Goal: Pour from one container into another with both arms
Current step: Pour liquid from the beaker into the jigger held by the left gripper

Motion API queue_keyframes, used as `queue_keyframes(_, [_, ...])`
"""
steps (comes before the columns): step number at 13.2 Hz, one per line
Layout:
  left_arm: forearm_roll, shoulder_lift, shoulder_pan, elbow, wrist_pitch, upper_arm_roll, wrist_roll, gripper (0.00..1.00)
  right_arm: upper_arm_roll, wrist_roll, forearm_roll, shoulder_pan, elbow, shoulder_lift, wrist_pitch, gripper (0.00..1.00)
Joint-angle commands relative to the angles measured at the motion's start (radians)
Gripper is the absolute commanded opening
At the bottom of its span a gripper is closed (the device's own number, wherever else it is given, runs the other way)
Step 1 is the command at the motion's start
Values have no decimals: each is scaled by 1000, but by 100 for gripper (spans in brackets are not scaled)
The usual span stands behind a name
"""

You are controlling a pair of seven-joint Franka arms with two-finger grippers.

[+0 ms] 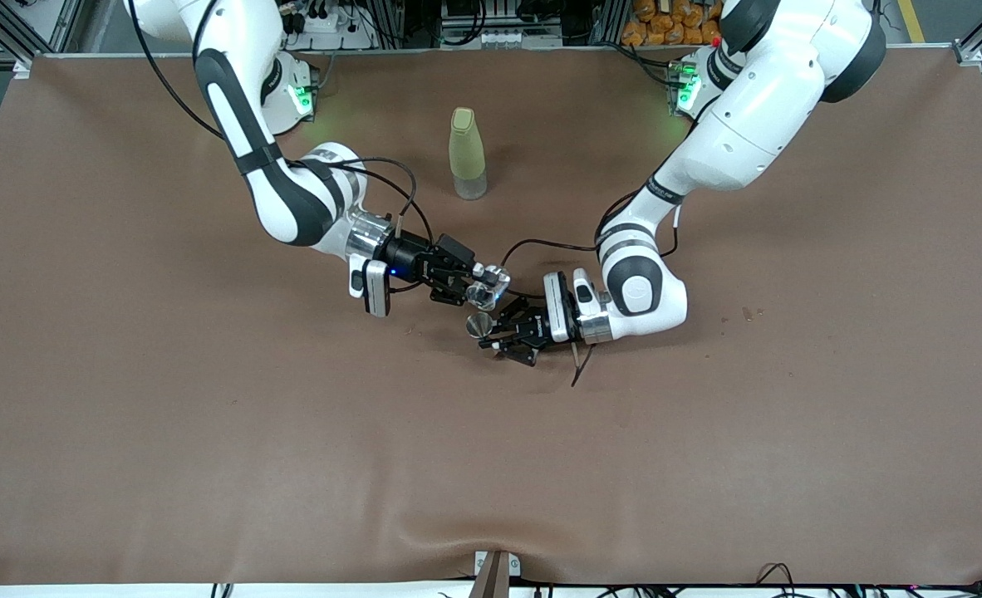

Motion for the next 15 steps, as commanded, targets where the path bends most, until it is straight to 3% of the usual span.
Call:
queue_keyframes(1, [-33, -5, 7, -14, -14, -4, 37, 0, -7, 8, 27, 15, 6, 8, 6, 20])
queue_keyframes(15, [-36, -7, 20, -28, -18, -7, 39, 0, -7, 80, 44, 17, 5, 15, 16, 20])
